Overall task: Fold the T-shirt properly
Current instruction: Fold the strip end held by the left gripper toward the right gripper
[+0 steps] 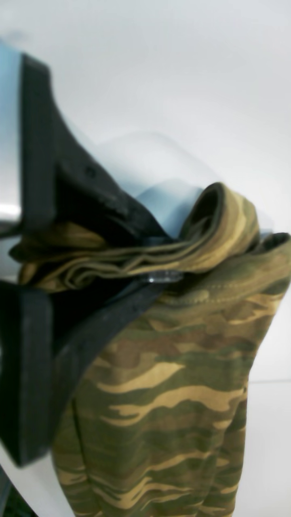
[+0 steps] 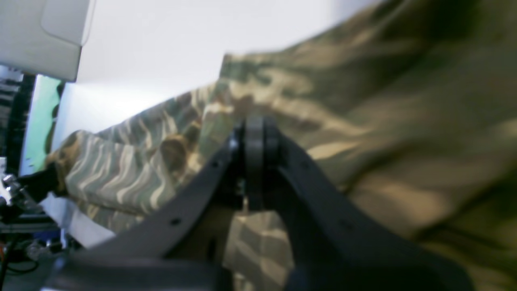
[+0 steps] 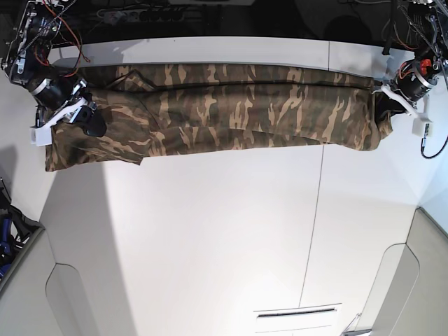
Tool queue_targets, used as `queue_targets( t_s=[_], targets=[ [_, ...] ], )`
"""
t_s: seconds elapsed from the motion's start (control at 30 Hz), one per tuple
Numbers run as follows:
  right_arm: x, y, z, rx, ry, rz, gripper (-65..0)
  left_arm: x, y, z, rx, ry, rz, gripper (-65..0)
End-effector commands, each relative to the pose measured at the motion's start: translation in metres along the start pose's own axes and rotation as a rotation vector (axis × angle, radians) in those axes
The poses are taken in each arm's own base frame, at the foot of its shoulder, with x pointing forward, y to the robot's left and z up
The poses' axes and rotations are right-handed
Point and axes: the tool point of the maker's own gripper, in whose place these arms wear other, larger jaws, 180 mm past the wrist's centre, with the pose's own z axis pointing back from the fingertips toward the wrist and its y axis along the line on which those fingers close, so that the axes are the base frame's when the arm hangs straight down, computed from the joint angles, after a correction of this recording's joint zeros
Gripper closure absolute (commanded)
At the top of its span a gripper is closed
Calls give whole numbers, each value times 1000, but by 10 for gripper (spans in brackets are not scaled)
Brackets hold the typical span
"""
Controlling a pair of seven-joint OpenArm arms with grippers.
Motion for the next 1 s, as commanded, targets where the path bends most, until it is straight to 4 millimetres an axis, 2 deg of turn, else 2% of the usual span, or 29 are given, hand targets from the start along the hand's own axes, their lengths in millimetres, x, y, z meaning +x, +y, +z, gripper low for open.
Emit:
queue_targets(
  t_s=[0.0, 0.13, 0.27, 0.37, 0.43, 0.57, 0.7, 0.8, 0.97],
  targets=[
    [21, 4, 7, 12, -59, 33, 0, 27, 3, 6, 4, -65, -34, 0],
    [42, 4, 23, 1, -129, 45, 0, 43, 0, 7, 4, -87, -56, 0],
    [47, -3, 31, -19, -152, 39, 0, 57, -2, 10, 5, -102, -94, 0],
    [46, -4, 31, -23, -145, 39, -98, 75, -4, 19, 15, -112, -168, 0],
    [45, -6, 31, -34, -138, 44, -117, 86, -11, 26, 17, -107, -215, 0],
    [45, -6, 31, -38, -136, 47, -117, 97, -53, 36, -81, -101, -274, 0],
    [45, -6, 31, -38, -137, 46, -117, 98, -98, 37, -176, -89, -325, 0],
    [45, -6, 31, -39, -137, 47, -117, 89, -138, 31, -273, -76, -379, 0],
    [42, -10, 31, -59, -123, 57, -117, 63, -202, 14, -439, -64, -391, 0]
  ],
)
